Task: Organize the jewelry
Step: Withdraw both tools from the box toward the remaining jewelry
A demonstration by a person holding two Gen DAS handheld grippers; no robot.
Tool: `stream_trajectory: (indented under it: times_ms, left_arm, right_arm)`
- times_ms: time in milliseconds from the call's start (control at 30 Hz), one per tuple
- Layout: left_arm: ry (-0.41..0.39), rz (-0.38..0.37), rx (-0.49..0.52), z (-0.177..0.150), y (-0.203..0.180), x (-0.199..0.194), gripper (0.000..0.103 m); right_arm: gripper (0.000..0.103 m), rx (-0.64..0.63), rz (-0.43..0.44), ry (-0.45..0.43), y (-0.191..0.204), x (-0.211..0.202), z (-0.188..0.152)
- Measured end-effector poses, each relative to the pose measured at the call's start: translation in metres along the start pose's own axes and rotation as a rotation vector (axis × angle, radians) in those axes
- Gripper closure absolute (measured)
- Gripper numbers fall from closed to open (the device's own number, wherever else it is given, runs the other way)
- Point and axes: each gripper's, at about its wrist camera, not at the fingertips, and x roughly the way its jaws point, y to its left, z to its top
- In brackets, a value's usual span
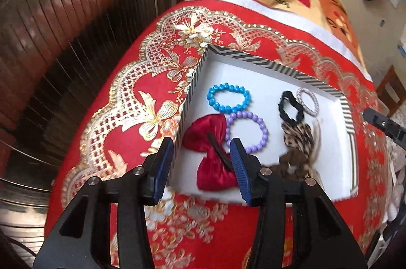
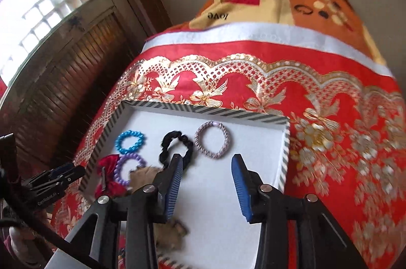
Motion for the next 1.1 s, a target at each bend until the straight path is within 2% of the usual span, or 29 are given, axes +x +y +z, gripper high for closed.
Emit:
stream_trajectory:
  times_ms: [167,333,600,800,967,1100]
  left_arm:
    - [-0.038,-0.008,0.039,-0.019,0.007,-0.028,0.057]
    - [-0.023,-0.058,0.058,-0.041,0.013,-0.046,0.057]
    - [0.073,-0.177,0.117,-0.084,0.006,-0.048,0.055]
    - [0.132,-0.214,0.158,-0.097,-0.018,-0.033,0.055]
    - [0.134,-0.209,0.206,-0.092,-0.035,-0.02,0.055]
    - [0.171,-0.204,0.252,-0.087,-0.053,-0.001,0.055]
  right_arm:
    - [0.061,-0.005,-0.027,-0.045,0.023,-0.036,-0.027]
    - [0.061,0.017,-0.034,-0.052,0.034,-0.059,-0.064]
    - [0.061,0.012,-0.062,-0.015,0.033,-0.091,-0.135]
    - [0.061,0.003,-0.076,0.039,0.029,-0.086,-0.172]
    - [0.069,-0.052,-0.106,0.075,0.028,-0.066,-0.173]
    - [0.071,-0.092,-0.11,0.13,0.023,-0.04,-0.169]
